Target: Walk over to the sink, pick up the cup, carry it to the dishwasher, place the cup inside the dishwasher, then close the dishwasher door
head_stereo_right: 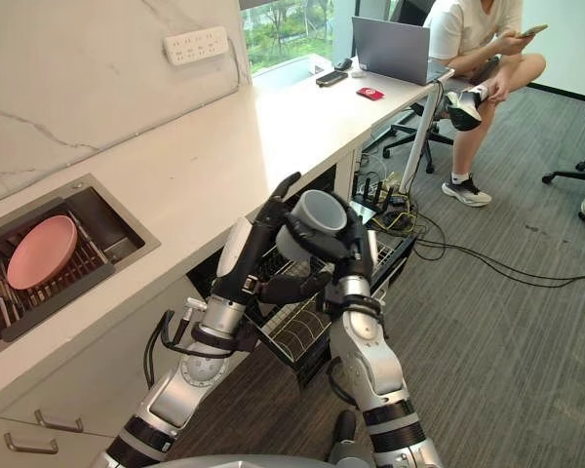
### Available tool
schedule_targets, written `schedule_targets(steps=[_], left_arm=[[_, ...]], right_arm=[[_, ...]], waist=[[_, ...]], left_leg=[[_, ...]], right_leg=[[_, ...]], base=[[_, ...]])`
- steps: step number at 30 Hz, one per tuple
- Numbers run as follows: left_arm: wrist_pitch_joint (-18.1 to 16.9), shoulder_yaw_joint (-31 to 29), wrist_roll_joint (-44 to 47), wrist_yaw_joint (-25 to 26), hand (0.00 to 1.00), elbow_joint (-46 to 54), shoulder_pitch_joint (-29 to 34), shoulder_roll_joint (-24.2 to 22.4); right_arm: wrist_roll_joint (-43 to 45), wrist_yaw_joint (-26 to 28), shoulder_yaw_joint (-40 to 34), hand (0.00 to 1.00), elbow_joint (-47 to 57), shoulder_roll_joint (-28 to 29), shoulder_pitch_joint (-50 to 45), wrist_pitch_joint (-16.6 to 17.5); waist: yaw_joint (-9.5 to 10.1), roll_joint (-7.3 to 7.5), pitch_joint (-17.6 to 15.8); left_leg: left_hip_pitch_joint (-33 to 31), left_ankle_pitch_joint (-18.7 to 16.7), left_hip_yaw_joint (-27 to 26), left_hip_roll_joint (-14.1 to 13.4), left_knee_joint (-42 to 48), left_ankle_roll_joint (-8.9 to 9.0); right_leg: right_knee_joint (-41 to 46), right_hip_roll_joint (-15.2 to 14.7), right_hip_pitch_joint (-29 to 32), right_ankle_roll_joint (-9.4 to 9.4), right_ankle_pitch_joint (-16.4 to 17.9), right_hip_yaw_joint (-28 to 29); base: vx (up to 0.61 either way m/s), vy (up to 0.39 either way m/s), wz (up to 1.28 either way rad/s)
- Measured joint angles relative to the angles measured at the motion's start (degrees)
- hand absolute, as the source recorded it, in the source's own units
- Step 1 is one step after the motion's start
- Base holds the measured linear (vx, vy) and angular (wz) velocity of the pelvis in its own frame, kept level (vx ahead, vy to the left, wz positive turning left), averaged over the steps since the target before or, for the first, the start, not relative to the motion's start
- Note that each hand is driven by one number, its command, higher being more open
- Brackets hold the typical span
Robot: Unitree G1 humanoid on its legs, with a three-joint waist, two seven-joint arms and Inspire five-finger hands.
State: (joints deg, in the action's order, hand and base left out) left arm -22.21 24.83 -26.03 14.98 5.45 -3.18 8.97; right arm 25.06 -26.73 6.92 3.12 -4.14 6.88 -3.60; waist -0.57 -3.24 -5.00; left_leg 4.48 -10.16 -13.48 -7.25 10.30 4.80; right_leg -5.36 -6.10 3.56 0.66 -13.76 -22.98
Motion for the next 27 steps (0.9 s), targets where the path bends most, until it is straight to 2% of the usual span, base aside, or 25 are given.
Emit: schedule_targets(steps=[4,7,10,11,12,14,15,16,17,19,20,22,25,27], left_arm=[[-2.4,-0.05,0.07,-2.29,1.0,4.13,0.7,0.49],[-4.15,-0.1,0.66,-4.54,1.0,5.86,1.2,1.44],[-4.71,-0.21,9.53,-13.43,1.0,6.19,2.05,1.51],[-2.28,-0.09,17.7,-21.83,1.0,6.32,2.41,1.52],[-0.37,0.0,20.99,-25.37,1.0,6.39,2.54,1.5],[9.97,0.56,31.54,-35.85,1.0,5.93,3.5,1.58],[13.07,0.64,33.25,-37.8,1.0,5.45,3.75,1.61],[17.84,0.9,35.27,-40.54,1.0,3.59,4.38,1.86],[19.8,1.13,35.98,-41.68,1.0,2.13,4.72,2.11],[26.8,2.02,35.99,-44.94,1.0,-4.91,6.24,3.0],[27.93,2.54,35.44,-45.33,1.0,-7.1,6.58,3.37],[31.52,4.23,27.08,-47.96,1.0,-17.22,7.2,4.29],[33.79,3.96,18.08,-47.22,1.0,-28.86,8.77,5.43],[34.82,2.12,14.03,-46.33,1.0,-31.4,10.72,6.5]], right_arm=[[0.02,-2.6,-6.0,0.0,-1.56,-0.3,0.0,1.73],[0.01,-3.37,-7.6,0.0,-1.95,-0.41,0.0,2.82],[0.01,-3.32,-8.34,0.0,-2.16,-0.37,0.0,3.1],[0.0,-2.88,-8.78,0.0,-2.36,-0.26,-0.02,3.1],[-0.05,-2.48,-8.84,0.0,-2.51,-0.22,-0.02,3.11],[-0.63,-0.37,-8.96,0.0,-3.71,-0.27,-0.02,3.13],[-0.73,0.47,-9.18,0.0,-4.23,-0.37,-0.02,3.12],[-1.15,2.1,-9.34,0.0,-5.35,-0.75,-0.02,3.12],[-1.4,2.91,-9.41,0.0,-6.0,-1.01,-0.01,3.12],[-1.75,6.67,-9.68,0.0,-8.64,-2.7,-0.03,3.06],[-1.75,7.83,-10.01,0.0,-9.18,-3.08,-0.03,3.01],[-1.93,12.15,-10.45,0.0,-10.88,-5.1,-0.06,2.86],[-2.81,16.57,-8.95,0.0,-11.91,-6.92,-0.02,1.71],[-4.12,19.03,-7.29,0.0,-13.54,-7.43,0.06,0.92]], waist=[[-0.09,-0.01,0.0],[-0.14,-0.02,0.01],[-0.1,-0.02,0.01],[-0.07,-0.01,0.0],[-0.07,-0.02,0.0],[-0.2,-0.02,0.0],[-0.2,-0.02,0.0],[-0.23,-0.03,0.01],[-0.22,-0.04,0.0],[-0.21,-0.05,0.0],[-0.22,-0.05,0.0],[-0.2,-0.06,0.0],[-0.41,-0.09,-0.05],[-0.37,-0.1,-0.1]], left_leg=[[0.05,0.02,0.34,-0.02,-0.02,0.0],[0.05,0.03,0.34,-0.04,-0.04,0.0],[0.04,0.04,0.36,-0.05,-0.08,0.02],[0.02,0.06,0.38,-0.07,-0.11,0.03],[0.02,0.06,0.39,-0.08,-0.15,0.01],[0.0,0.07,0.33,-0.15,-0.39,-0.03],[-0.01,0.09,0.3,-0.16,-0.48,-0.05],[-0.22,0.11,0.28,-0.19,-0.55,-0.04],[-0.36,0.14,0.29,-0.22,-0.55,0.0],[-0.45,0.33,0.35,-0.28,-0.94,0.22],[-0.39,0.52,0.41,-0.28,-1.28,0.21],[-0.13,1.18,0.82,-0.07,-2.56,0.1],[0.49,1.99,1.79,0.38,-4.3,0.12],[0.75,2.28,2.28,0.45,-4.84,0.1]], right_leg=[[0.0,-0.02,-0.3,-0.04,0.04,-0.51],[-0.01,-0.02,-0.31,-0.44,0.35,-0.61],[-0.01,-0.02,-0.31,-0.56,0.53,-0.65],[-0.01,-0.01,-0.31,-0.59,0.61,-0.62],[-0.01,0.0,-0.3,-0.65,0.67,-0.61],[-0.01,0.06,-0.15,-0.73,0.79,-0.49],[-0.01,0.07,-0.06,-0.73,0.81,-0.47],[-0.01,0.07,0.19,-0.71,0.83,-0.45],[-0.01,0.06,0.33,-0.71,0.83,-0.46],[0.0,-0.03,0.54,-0.66,0.83,-0.48],[0.0,-0.06,0.56,-0.56,0.75,-0.52],[0.01,-0.34,0.59,-0.2,0.47,-0.91],[-0.01,-0.7,0.4,-0.39,0.58,-1.75],[-0.01,-0.88,-0.01,-0.63,0.75,-2.54]], base=[[0.01,0.006,0.03],[0.0,0.0,0.0],[0.0,0.0,0.0],[0.0,0.0,0.0],[0.0,0.0,0.0],[0.0,0.0,0.0],[0.0,0.0,0.0],[0.0,0.0,0.0],[0.0,0.0,0.0],[0.0,0.0,0.0],[0.04,0.018,0.06],[0.06,0.033,0.11],[0.05,0.041,0.13],[0.03,0.023,0.21]])
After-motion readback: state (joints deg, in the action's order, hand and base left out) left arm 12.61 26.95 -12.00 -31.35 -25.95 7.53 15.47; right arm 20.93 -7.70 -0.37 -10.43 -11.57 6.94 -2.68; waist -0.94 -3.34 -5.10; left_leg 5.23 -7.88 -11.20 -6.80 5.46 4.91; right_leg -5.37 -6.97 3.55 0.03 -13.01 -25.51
